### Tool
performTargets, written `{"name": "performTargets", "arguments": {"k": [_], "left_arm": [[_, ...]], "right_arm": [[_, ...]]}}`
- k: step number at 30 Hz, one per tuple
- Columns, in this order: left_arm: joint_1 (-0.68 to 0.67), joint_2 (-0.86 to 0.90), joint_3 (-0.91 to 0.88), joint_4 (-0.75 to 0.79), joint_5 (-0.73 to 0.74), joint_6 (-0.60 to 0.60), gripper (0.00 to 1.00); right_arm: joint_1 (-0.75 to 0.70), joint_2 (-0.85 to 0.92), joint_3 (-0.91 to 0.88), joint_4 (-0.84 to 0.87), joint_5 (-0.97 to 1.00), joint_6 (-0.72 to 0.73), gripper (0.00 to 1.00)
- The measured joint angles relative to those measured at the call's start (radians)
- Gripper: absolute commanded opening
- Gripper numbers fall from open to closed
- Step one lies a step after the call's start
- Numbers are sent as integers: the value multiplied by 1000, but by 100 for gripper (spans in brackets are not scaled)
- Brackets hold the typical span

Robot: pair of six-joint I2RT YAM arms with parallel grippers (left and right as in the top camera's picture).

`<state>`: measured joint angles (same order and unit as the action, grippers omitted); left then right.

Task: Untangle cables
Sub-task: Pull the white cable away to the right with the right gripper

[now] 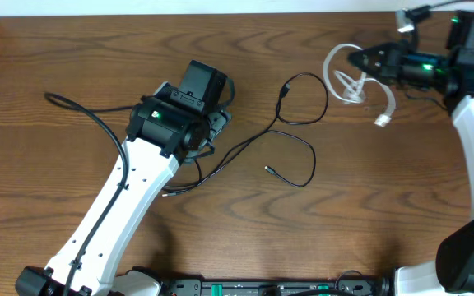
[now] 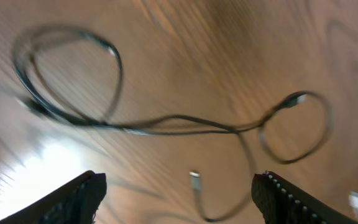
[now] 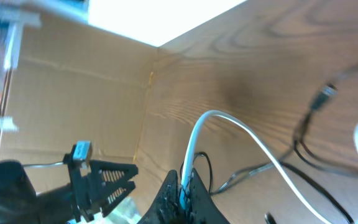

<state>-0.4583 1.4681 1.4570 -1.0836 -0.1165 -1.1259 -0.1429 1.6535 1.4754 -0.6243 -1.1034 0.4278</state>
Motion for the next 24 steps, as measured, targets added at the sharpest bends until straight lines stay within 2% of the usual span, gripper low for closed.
{"name": "performTargets", "arguments": {"k": [1, 6, 10, 17, 24], "left_arm": [[0, 0, 0, -9, -15, 52, 98], [0, 0, 0, -48, -100, 264, 98], [0, 0, 0, -82, -180, 345, 98], [0, 0, 0, -98, -254, 393, 98], [0, 0, -12, -115, -265, 398, 98]], "right_arm": [[-16, 0, 0, -33, 5, -8, 1], [-19, 0, 0, -208, 101, -69, 1], [0, 0, 0, -269, 185, -127, 1], [102, 0, 0, -303, 227, -212, 1], [147, 0, 0, -285, 235, -220, 1]]}}
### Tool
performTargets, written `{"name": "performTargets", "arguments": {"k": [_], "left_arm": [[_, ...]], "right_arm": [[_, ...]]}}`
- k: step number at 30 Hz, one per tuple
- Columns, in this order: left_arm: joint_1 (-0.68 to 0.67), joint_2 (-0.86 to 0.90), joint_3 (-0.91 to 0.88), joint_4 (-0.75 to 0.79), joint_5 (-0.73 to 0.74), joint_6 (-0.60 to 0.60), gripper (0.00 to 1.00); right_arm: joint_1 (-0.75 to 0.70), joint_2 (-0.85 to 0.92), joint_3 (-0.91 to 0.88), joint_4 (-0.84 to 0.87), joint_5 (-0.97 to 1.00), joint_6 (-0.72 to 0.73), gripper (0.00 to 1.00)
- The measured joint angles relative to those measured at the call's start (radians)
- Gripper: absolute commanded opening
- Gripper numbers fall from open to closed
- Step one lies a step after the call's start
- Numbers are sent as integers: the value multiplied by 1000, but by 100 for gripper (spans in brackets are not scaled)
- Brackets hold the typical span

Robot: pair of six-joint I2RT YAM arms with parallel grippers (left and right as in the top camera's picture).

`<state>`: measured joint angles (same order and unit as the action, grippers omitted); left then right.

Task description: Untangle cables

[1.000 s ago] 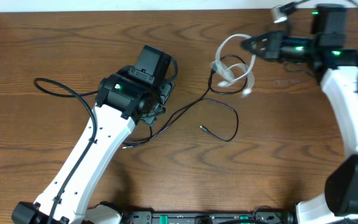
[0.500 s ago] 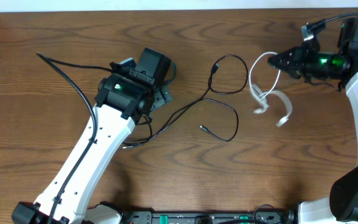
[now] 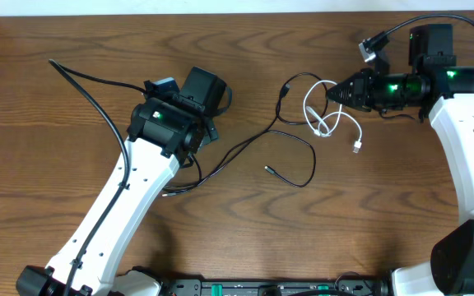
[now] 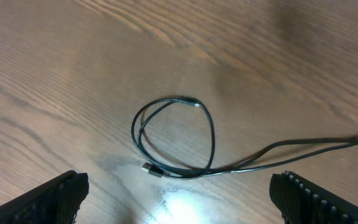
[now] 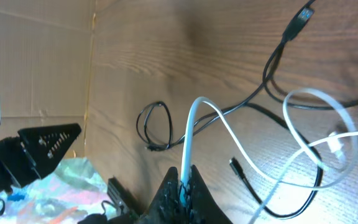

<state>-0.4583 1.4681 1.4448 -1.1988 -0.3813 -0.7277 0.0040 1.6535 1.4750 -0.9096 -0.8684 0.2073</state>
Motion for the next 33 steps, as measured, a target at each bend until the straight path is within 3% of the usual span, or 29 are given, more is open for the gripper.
{"name": "performTargets", "arguments": {"k": [6, 11, 23, 29, 33], "left_arm": [[0, 0, -1, -28, -7, 0, 98], [0, 0, -3, -38, -5, 0, 98], [0, 0, -5, -35, 65, 0, 98], [0, 0, -6, -36, 99, 0, 99], [0, 0, -6, -35, 111, 0, 99]], "right_arm": [[-34, 0, 0, 93, 34, 63, 1], [-186, 0, -1, 253, 169, 175, 1], [-600, 2, -3, 582, 501, 232, 1], [-742, 35, -3, 649, 548, 298, 1], [-735, 76, 14, 672, 493, 340, 1]]}}
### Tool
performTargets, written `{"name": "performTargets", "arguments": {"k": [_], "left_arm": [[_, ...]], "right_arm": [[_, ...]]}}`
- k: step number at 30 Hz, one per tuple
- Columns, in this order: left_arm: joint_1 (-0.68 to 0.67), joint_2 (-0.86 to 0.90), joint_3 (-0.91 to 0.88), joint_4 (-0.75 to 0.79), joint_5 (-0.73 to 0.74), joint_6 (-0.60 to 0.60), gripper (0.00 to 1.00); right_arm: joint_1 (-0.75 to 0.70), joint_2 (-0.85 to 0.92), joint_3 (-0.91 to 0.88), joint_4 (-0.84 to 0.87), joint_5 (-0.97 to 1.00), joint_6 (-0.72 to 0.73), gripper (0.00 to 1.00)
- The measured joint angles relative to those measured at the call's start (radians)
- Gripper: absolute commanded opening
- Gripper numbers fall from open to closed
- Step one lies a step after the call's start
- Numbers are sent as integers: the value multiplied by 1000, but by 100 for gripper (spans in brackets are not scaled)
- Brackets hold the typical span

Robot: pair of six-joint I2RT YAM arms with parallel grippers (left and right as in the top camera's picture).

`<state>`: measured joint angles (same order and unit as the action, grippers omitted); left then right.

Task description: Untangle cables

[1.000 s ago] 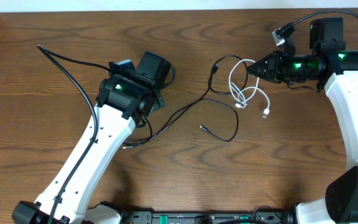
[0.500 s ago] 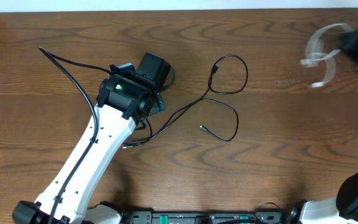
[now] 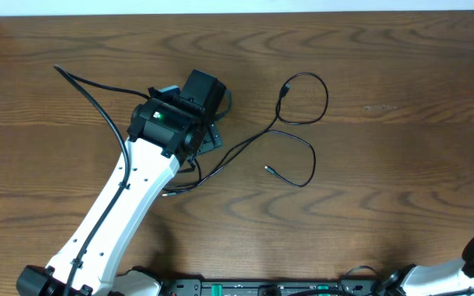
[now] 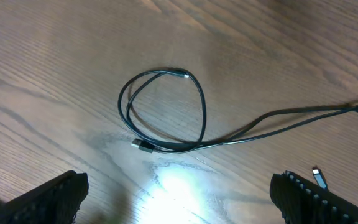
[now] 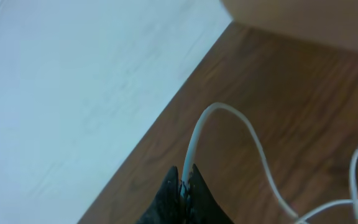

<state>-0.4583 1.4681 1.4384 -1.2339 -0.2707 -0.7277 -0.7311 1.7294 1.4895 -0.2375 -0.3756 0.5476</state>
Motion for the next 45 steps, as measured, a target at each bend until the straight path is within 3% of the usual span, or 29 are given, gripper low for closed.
{"name": "performTargets", "arguments": {"k": [7, 11, 15, 17, 19, 25, 28, 39, 45], "left_arm": [[0, 0, 0, 0, 4, 0, 99], [0, 0, 0, 0, 4, 0, 99], [0, 0, 0, 5, 25, 0, 99], [0, 0, 0, 11, 49, 0, 99], [0, 0, 0, 12, 63, 0, 99], [0, 0, 0, 11, 78, 0, 99], [0, 0, 0, 11, 82, 0, 99], [0, 0, 0, 11, 83, 0, 99], [0, 0, 0, 10, 87, 0, 99]], "right_arm": [[51, 74, 253, -28, 33, 19, 1], [88, 88, 323, 3, 182, -58, 1], [97, 155, 338, -91, 377, -148, 2], [87, 237, 334, -155, 463, -176, 29], [72, 326, 330, -231, 504, -194, 28], [28, 465, 306, -342, 558, -225, 86], [21, 461, 308, -343, 557, -229, 97], [22, 436, 308, -363, 417, -227, 99], [21, 439, 303, -245, 443, -227, 98]]}}
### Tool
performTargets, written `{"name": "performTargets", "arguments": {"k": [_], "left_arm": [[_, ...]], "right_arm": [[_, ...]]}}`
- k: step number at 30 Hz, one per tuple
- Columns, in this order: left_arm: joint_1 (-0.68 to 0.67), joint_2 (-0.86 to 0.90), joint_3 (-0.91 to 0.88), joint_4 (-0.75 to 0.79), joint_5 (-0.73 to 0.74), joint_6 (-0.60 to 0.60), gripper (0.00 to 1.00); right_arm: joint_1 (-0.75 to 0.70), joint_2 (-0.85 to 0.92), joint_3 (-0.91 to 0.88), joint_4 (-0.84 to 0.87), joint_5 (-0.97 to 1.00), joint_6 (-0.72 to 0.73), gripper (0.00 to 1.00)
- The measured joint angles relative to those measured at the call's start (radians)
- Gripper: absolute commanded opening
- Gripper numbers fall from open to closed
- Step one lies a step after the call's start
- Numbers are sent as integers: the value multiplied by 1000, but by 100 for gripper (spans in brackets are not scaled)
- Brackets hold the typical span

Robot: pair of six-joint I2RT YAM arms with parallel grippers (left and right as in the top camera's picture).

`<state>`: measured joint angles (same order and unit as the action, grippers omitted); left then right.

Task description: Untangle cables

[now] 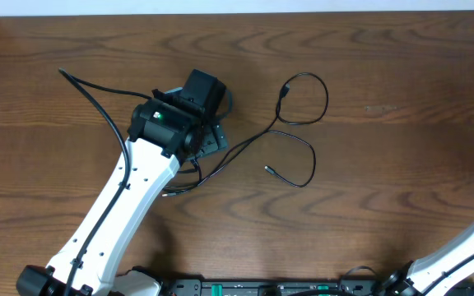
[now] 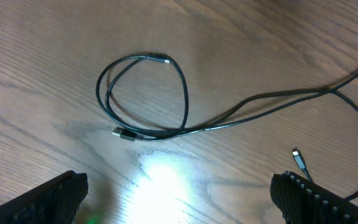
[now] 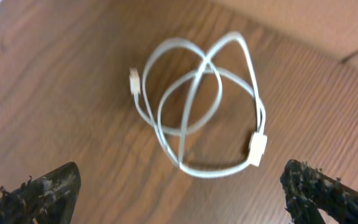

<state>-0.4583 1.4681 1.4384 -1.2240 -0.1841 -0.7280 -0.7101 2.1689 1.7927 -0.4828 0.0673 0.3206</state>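
A thin black cable [image 1: 313,164] lies on the wooden table, curling into a loop at the back. In the left wrist view its other end forms a loop [image 2: 186,99] with a plug [image 2: 120,132], and a second plug [image 2: 298,156] lies to the right. My left gripper [image 2: 179,204] hangs open above this loop, holding nothing. A white cable [image 3: 197,106] lies coiled on wood below my right gripper [image 3: 182,198], which is open and apart from it. The white cable is out of the overhead view.
A cardboard wall [image 3: 328,25] stands just beyond the white cable. Only a piece of the right arm shows at the overhead view's lower right edge. The left arm [image 1: 130,205] covers the table's left middle.
My right gripper was shut on the white cable and is now open, with the cable lying coiled on the wood beneath it. The left gripper has shifted slightly over the black loop.
My right gripper held the white cable at the back right of the table, then beside the black cable's far loop. Then arm and cable had left the overhead view, still gripped. Now the white cable lies released, apart from the black one. The left gripper stayed open.
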Motion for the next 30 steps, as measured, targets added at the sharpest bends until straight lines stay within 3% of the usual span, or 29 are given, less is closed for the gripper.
{"name": "performTargets", "arguments": {"k": [6, 9, 13, 15, 18, 26, 30], "left_arm": [[0, 0, 0, 1, 30, 0, 99], [0, 0, 0, 2, 37, 0, 99], [0, 0, 0, 15, 44, 0, 99], [0, 0, 0, 21, 47, 0, 99], [0, 0, 0, 25, 48, 0, 99], [0, 0, 0, 27, 48, 0, 99], [0, 0, 0, 27, 48, 0, 99]], "right_arm": [[-5, 65, 0, 79, 20, 0, 96], [-7, 127, 0, 86, 21, 0, 86], [-12, 209, -3, 101, 37, -9, 47], [-13, 209, -3, 103, 32, -5, 22], [-14, 209, -3, 106, 27, -6, 1], [-14, 176, -4, 106, -56, -6, 1], [-14, 37, -6, 136, -196, 20, 1]]}}
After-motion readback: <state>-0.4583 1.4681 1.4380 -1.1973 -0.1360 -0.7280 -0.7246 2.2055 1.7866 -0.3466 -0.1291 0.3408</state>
